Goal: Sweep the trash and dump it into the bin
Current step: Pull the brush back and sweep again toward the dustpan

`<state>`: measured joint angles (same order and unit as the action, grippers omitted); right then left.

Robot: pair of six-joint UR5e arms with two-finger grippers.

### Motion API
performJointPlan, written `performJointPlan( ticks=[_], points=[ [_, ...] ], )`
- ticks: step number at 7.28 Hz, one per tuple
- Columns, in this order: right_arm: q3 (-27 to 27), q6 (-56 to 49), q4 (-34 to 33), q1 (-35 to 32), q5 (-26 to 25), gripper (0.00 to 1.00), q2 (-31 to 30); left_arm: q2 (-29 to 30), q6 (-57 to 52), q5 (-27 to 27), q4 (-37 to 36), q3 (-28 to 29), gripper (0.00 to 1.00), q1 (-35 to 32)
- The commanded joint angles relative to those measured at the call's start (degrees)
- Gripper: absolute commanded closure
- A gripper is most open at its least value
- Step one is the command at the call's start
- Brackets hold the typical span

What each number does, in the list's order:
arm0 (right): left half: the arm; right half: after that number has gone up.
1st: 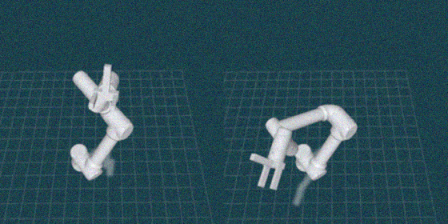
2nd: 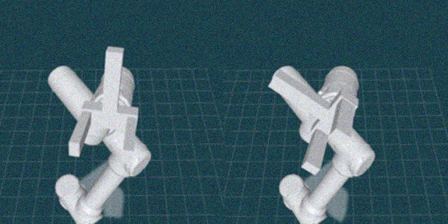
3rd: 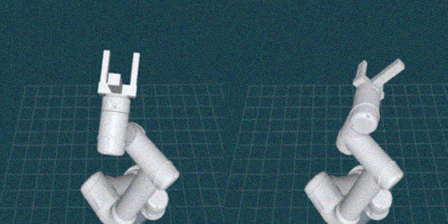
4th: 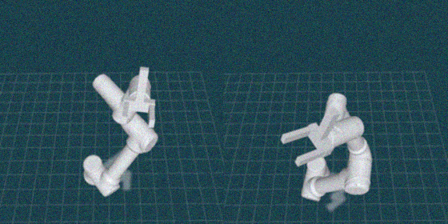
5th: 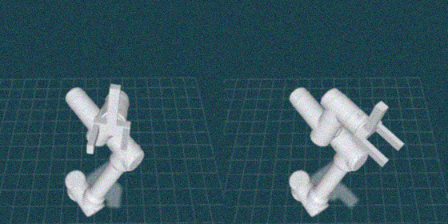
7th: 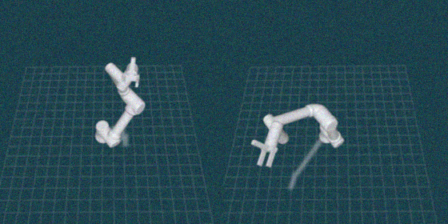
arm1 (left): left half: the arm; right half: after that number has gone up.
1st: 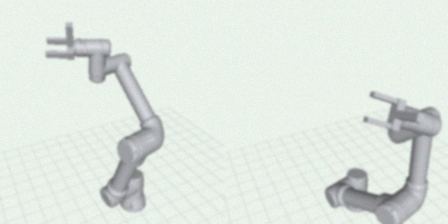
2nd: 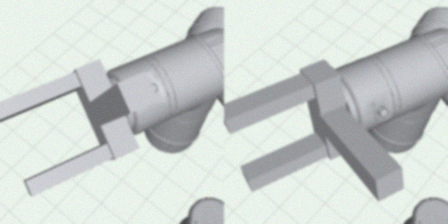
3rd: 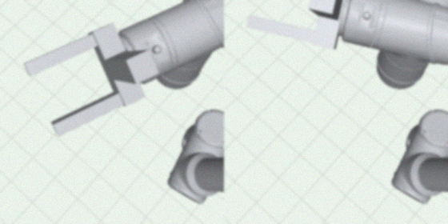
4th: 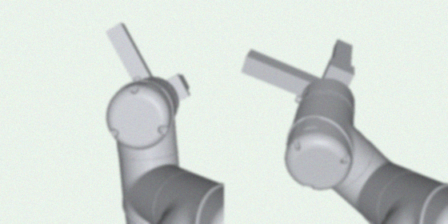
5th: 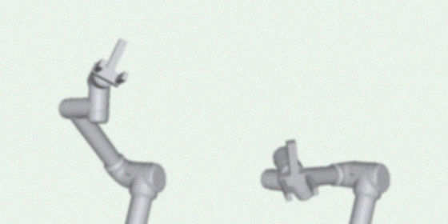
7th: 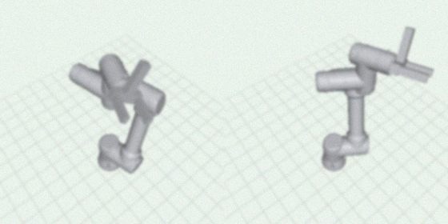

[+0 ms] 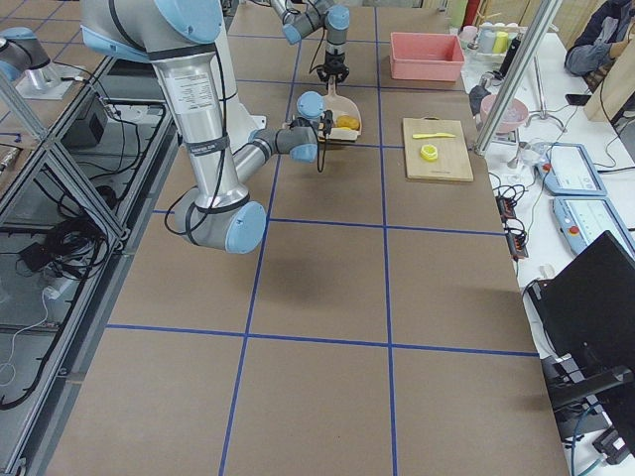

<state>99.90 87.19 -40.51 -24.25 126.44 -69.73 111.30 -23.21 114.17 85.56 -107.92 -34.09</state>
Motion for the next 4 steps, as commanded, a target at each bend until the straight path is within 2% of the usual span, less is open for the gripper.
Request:
performJointPlan(
  ticks=[1, 4],
  points=[
    [-1.45, -3.66, 6.65, 3.41, -2.17, 1.00, -1.81, -0.38, -0.08, 0.00, 1.35, 0.25, 1.00, -0.10],
    [-4.78, -12.36, 6.76, 3.68, -1.72, 1.00, -1.20, -0.65, 0.01, 0.00, 2.24, 0.25, 1.00, -0.10]
  ],
)
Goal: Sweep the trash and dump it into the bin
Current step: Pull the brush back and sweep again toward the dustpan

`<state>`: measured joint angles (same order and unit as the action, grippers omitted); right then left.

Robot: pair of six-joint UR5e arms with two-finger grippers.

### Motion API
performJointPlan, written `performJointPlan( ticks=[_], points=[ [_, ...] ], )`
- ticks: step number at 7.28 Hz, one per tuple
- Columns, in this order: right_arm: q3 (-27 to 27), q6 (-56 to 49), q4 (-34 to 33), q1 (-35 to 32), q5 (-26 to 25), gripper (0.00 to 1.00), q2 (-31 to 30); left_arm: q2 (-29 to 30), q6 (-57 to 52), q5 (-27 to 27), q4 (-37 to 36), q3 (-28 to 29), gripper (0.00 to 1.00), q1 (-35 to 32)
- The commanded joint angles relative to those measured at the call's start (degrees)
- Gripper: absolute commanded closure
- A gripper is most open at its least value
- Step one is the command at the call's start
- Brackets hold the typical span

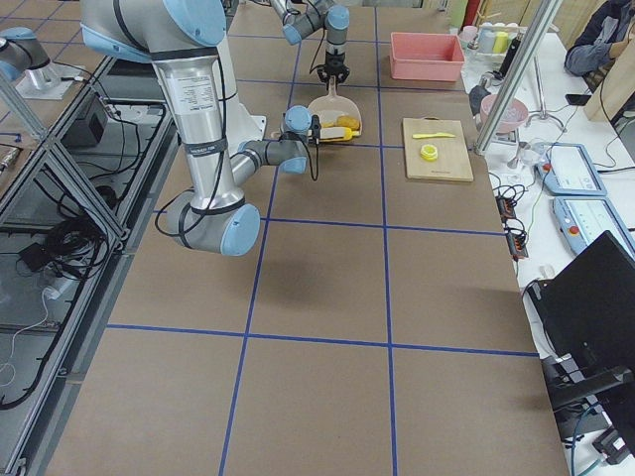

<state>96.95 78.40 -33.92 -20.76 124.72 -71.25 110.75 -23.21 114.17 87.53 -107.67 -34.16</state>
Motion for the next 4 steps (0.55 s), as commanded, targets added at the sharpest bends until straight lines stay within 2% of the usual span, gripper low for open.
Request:
performJointPlan(
  ticks=[1, 4],
  points=[
    [-2.81, -3.87, 0.08, 0.37, -0.01, 1.00, 0.75, -0.19, 0.01, 0.00, 1.23, 0.09, 1.00, -0.03],
    [-3.60, -4.31, -0.44, -0.25, 0.08, 1.00, 1.54, -0.36, 0.01, 0.00, 3.35, 0.88, 1.00, -0.11]
  ],
)
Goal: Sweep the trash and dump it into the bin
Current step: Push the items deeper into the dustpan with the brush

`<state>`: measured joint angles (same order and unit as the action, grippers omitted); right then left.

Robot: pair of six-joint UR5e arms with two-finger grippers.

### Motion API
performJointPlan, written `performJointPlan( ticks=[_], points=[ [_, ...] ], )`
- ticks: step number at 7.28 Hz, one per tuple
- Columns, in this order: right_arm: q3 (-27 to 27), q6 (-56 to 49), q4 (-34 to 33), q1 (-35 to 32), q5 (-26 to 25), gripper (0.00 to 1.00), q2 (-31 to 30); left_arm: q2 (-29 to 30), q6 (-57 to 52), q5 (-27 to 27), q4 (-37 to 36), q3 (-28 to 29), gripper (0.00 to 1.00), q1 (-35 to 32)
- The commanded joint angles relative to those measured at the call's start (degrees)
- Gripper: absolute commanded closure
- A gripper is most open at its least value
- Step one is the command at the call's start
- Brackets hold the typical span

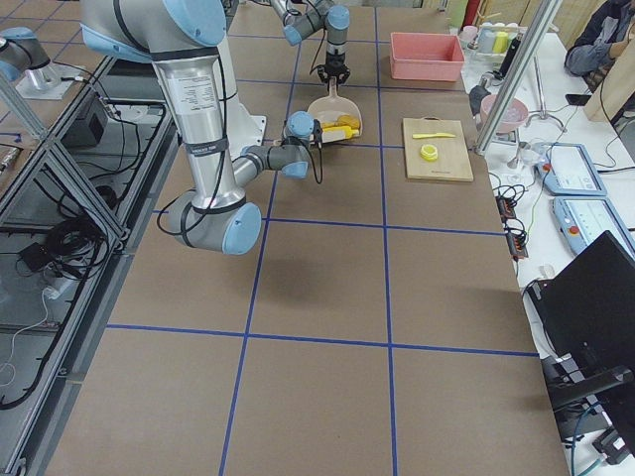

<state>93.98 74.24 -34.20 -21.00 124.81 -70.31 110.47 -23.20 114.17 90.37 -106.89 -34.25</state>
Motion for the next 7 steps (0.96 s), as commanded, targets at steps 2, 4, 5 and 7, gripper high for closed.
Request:
performJointPlan(
  ticks=[2, 4, 5, 7],
  points=[
    [-3.35, 0.11, -0.25, 0.69, -0.27, 1.00, 3.76, -0.35, 0.00, 0.00, 0.69, 0.11, 1.00, -0.03],
    [-4.41, 0.73, -0.34, 0.87, -0.36, 1.00, 5.26, -0.35, 0.00, 0.00, 0.69, 0.11, 1.00, -0.03],
    [-4.94, 0.99, -0.60, 0.87, -0.36, 1.00, 6.05, -0.43, 0.00, 0.00, 0.77, 0.02, 1.00, -0.03],
    [-4.86, 0.91, -6.11, 0.87, -0.36, 1.00, 9.29, -1.39, 0.17, 0.00, 3.31, 0.02, 1.00, -0.12]
  ],
)
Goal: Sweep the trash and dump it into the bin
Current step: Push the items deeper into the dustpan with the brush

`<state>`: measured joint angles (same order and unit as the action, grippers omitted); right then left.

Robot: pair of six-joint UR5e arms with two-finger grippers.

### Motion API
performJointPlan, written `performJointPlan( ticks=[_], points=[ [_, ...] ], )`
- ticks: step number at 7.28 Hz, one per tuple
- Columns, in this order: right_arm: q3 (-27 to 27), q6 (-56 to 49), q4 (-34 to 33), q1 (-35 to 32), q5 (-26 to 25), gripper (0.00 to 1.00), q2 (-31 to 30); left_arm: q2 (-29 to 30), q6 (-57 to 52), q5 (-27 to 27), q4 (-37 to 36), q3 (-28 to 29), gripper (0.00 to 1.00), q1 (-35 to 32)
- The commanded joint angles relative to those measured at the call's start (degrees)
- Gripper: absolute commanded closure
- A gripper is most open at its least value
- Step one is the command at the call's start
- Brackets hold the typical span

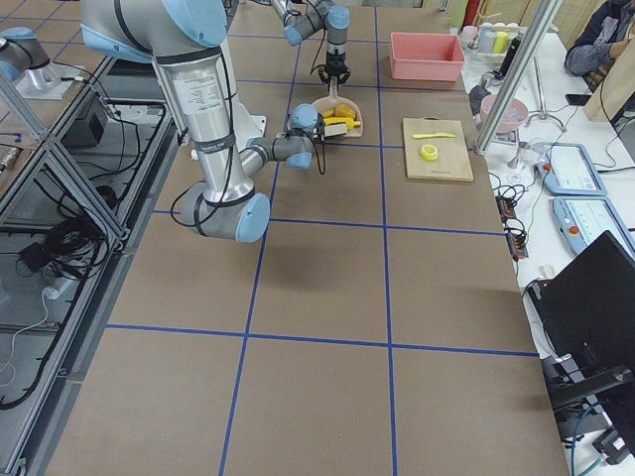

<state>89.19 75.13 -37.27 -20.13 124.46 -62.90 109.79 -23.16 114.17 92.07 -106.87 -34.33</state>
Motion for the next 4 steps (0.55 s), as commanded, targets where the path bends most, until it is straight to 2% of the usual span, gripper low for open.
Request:
performJointPlan(
  ticks=[1, 4],
  points=[
    [-0.07, 0.11, -3.42, 0.01, 0.00, 1.00, 2.08, -1.59, 0.31, 0.00, 3.53, -0.10, 1.00, -0.12],
    [0.02, 0.37, -3.51, 0.01, -0.09, 1.00, 2.25, -2.56, 0.48, 0.00, 5.31, -0.18, 1.00, -0.12]
  ],
)
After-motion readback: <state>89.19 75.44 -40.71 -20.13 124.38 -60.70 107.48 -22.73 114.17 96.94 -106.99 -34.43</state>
